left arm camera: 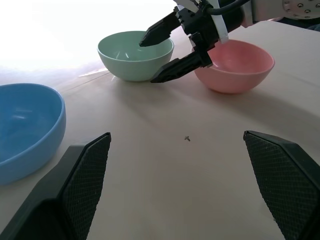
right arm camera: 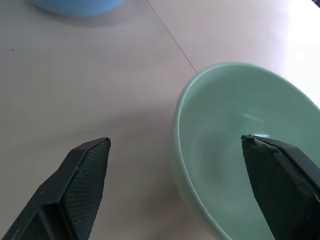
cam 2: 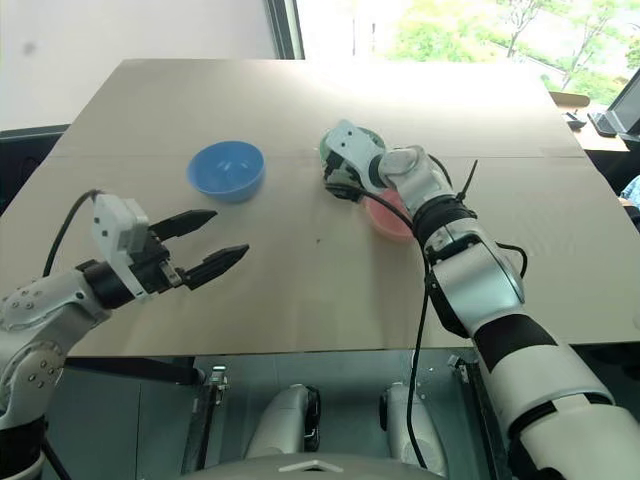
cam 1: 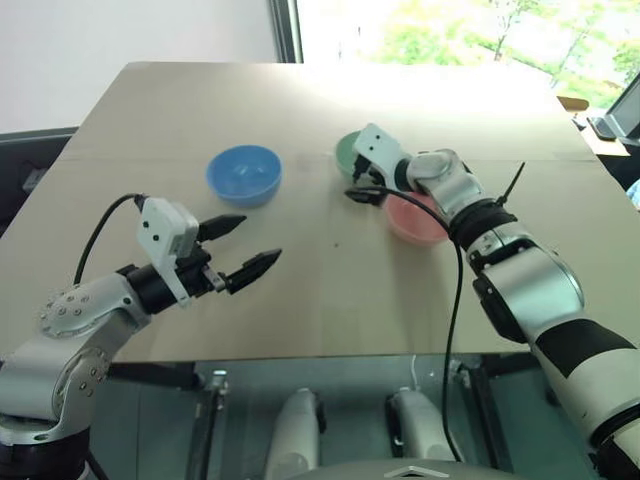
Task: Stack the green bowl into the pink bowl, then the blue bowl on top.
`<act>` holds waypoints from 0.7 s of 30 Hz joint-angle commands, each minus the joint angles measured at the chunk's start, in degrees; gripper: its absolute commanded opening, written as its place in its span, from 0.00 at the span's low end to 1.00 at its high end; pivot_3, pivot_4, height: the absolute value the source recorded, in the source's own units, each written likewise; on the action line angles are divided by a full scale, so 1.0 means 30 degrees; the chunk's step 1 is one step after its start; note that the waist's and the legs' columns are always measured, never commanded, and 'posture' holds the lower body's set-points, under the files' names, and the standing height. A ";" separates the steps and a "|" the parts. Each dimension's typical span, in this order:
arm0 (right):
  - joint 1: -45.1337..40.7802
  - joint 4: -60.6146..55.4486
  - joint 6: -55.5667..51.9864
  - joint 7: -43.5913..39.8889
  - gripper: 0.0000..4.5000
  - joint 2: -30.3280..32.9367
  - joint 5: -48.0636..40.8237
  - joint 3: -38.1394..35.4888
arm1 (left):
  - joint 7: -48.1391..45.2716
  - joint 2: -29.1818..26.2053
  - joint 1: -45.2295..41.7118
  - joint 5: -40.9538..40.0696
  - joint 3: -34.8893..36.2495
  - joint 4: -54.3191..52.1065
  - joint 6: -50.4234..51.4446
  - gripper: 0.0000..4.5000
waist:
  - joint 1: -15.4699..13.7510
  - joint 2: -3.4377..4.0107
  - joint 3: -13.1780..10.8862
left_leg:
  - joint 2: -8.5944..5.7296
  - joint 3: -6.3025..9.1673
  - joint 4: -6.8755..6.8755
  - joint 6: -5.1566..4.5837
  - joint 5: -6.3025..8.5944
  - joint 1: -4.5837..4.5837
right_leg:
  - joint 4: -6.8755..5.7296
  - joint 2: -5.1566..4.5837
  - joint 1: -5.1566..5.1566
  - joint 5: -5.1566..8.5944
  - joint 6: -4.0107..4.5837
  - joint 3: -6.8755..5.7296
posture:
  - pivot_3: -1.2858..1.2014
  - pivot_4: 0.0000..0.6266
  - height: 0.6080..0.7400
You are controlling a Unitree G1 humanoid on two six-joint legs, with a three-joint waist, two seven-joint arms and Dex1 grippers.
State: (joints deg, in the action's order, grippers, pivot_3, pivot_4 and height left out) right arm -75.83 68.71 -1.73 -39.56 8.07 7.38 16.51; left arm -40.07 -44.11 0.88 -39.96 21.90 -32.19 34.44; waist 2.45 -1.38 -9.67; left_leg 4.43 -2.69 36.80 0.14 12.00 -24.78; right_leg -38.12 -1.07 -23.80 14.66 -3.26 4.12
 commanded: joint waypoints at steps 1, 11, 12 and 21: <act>-0.0608 0.0338 0.0681 0.0357 0.98 -0.0032 0.0262 -0.0537 | 0.0344 0.0015 0.0152 -0.0277 0.0580 -0.0993 -0.0053 1.00 | 0.0000 0.0000 0.0000 | 0.0000 0.0002 -0.0008 0.0001 0.0000 0.0006 | -0.0003 0.0002 0.0000 0.0001 0.0001 -0.0001 | 0.52 0.24 1.00; -0.0755 0.0705 0.0786 -0.0095 0.25 -0.0355 0.0591 -0.0944 | 0.0778 -0.0087 0.0397 -0.0754 0.0949 -0.1464 0.0150 1.00 | 0.0036 0.0005 -0.0003 | 0.0000 -0.0007 -0.0034 0.0001 0.0000 0.0007 | 0.0006 0.0003 -0.0005 0.0001 0.0002 0.0005 | 0.52 0.24 1.00; -0.0738 0.0727 0.0811 -0.0070 0.18 -0.0385 0.0637 -0.0966 | 0.0810 -0.0089 0.0362 -0.0781 0.0937 -0.1483 0.0165 1.00 | 0.0035 0.0005 -0.0003 | 0.0000 -0.0007 -0.0034 0.0001 0.0000 0.0007 | 0.0006 0.0002 -0.0005 0.0000 0.0002 0.0005 | 0.52 0.24 1.00; -0.0840 0.0255 0.2104 -0.0466 0.01 0.0204 0.0945 -0.1235 | 0.0817 -0.0132 0.0295 -0.0944 0.0908 -0.1326 0.0085 1.00 | 0.0029 0.0007 -0.0005 | -0.0002 -0.0008 -0.0036 0.0001 0.0000 0.0006 | 0.0013 0.0000 -0.0004 0.0000 0.0002 0.0004 | 0.52 0.24 1.00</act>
State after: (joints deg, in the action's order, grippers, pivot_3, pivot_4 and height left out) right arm -75.90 71.56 2.78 -40.35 7.36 10.67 14.37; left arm -37.57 -44.12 2.19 -41.98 23.01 -34.52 35.29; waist 2.53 -1.36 -9.68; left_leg 4.42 -2.71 36.69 0.14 12.00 -24.77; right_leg -38.08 -1.07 -23.81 14.67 -3.25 4.13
